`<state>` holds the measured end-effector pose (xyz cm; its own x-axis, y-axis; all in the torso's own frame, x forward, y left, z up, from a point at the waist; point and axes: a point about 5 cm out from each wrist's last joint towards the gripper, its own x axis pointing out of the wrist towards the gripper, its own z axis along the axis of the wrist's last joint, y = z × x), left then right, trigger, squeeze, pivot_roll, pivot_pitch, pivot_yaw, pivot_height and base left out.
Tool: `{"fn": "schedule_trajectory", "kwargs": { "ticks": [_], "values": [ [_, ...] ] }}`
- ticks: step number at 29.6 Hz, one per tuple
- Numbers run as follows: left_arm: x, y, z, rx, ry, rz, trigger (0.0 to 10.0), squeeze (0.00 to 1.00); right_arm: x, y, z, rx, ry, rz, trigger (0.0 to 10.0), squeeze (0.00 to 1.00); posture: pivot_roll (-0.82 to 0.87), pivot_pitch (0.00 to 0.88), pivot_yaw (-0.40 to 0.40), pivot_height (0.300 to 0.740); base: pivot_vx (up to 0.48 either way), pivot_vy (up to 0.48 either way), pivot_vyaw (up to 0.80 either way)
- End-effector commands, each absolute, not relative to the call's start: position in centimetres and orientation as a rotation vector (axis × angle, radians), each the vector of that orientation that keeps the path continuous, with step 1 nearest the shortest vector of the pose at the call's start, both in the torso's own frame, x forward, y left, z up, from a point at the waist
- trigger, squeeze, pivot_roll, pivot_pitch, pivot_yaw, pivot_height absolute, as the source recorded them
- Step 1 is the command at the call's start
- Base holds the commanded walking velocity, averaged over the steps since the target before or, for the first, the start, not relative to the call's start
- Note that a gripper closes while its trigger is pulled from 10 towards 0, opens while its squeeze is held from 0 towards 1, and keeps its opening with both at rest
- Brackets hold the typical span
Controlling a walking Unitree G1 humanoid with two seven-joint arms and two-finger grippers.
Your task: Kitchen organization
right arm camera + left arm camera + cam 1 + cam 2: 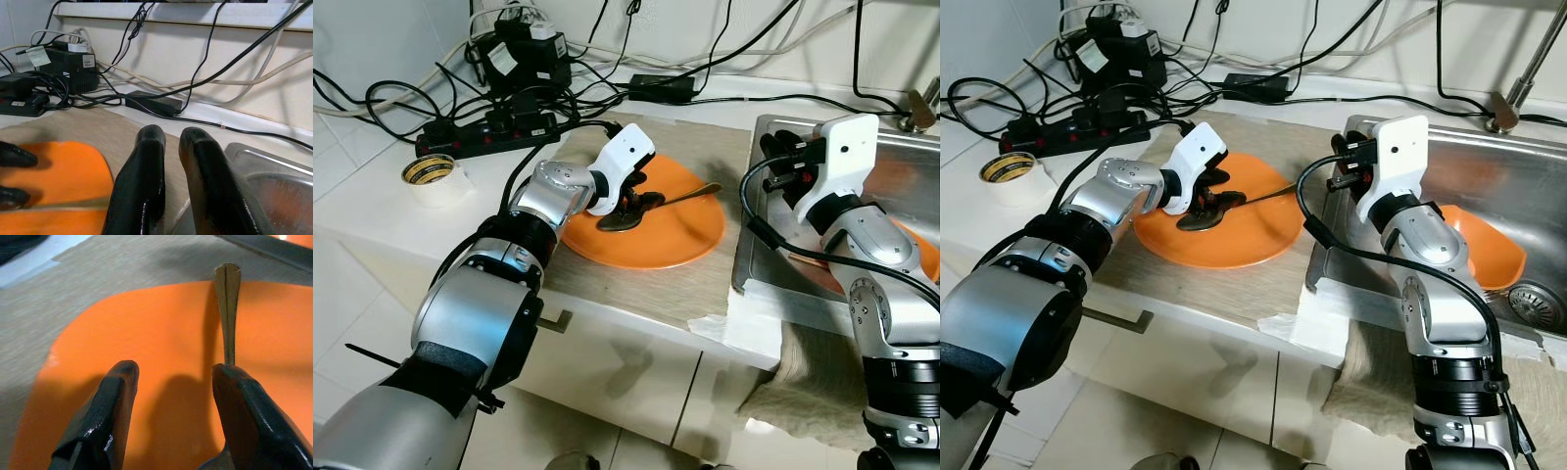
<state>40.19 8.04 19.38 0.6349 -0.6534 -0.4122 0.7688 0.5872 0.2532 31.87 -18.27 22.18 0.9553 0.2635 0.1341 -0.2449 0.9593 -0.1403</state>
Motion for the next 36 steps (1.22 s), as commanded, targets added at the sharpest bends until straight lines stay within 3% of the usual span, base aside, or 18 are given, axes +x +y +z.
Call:
{"fn": "schedule_trajectory", "kwargs": {
  "ticks": [1, 5, 14, 36],
  "values": [
    [40.6, 8.6, 20.2, 0.472, 0.248, -0.8, 10.0, 0.0, 31.9, -18.4, 22.5, -0.129, -0.162, 0.255, 10.0, 0.0, -0.11, 0.0, 0.072, 0.74, 0.0, 0.0, 0.0],
    [40.8, 8.5, 21.2, 0.482, 0.192, -0.771, 10.0, 0.0, 31.9, -18.3, 22.2, -0.134, -0.155, 0.257, 10.0, 0.0, -0.11, 0.0, 0.074, 0.74, 0.0, 0.0, 0.0],
    [40.1, 7.1, 21.3, 0.365, 0.234, -0.901, 10.0, 0.0, 31.7, -18.4, 21.8, -0.134, -0.146, 0.252, 10.0, 0.0, -0.11, 0.0, 0.08, 0.74, 0.0, 0.0, 0.0],
    [38.9, 6.5, 20.2, 0.255, 0.341, -0.969, 10.0, 0.0, 30.9, -19.3, 21.9, -0.131, -0.109, 0.268, 10.0, 0.0, -0.11, 0.0, 0.071, 0.74, 0.0, 0.0, 0.0]
  ]
}}
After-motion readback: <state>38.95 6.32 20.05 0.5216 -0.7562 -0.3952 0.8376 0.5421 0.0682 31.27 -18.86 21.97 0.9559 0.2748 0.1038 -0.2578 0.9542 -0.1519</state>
